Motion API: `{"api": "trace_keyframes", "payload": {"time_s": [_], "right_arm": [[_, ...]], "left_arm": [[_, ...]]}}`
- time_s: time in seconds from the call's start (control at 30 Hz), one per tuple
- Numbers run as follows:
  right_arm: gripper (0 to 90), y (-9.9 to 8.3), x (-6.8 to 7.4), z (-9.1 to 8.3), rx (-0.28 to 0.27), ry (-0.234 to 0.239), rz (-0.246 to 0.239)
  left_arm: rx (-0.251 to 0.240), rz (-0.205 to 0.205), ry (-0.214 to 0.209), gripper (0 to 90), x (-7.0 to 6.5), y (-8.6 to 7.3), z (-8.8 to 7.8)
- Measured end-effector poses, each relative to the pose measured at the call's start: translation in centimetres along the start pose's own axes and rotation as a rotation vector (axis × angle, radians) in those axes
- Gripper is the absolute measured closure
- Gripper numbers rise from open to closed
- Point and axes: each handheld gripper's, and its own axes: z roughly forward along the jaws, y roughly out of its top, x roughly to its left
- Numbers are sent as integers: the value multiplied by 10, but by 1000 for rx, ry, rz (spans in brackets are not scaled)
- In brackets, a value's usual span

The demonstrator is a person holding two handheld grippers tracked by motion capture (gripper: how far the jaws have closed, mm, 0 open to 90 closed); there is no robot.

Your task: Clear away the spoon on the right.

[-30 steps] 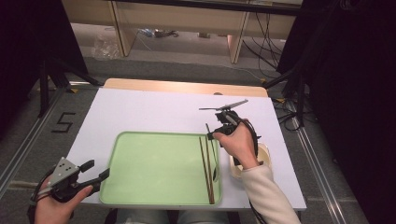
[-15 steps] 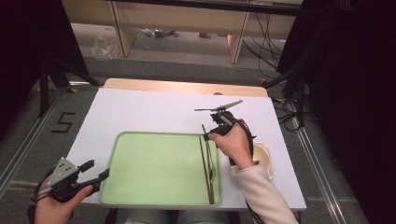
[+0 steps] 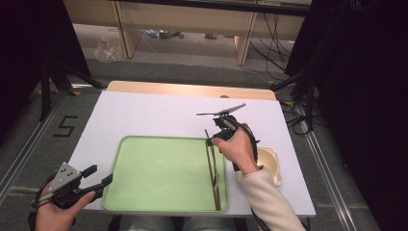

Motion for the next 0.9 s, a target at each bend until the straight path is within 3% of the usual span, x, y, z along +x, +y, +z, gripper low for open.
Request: {"api": "trace_keyframes", "payload": {"time_s": [0.2,0.23,0.4,0.47,0.5,0.87,0.9], "right_arm": [[900,0,0,2,-5,4,-22],[900,0,2,2,3,-8,-1],[900,1,2,5,3,3,-19],[900,1,4,7,11,7,-2],[900,1,2,7,7,10,-27],[900,1,8,20,28,9,8],[900,1,5,21,22,11,-21]], "left_arm": [[1,0,0,334,0,0,0],[0,0,0,334,0,0,0],[0,0,-1,334,0,0,0],[0,-1,-1,334,0,0,0],[0,-1,-1,335,0,0,0],[0,-2,-1,334,0,0,0],[0,-2,-1,334,0,0,0]]}}
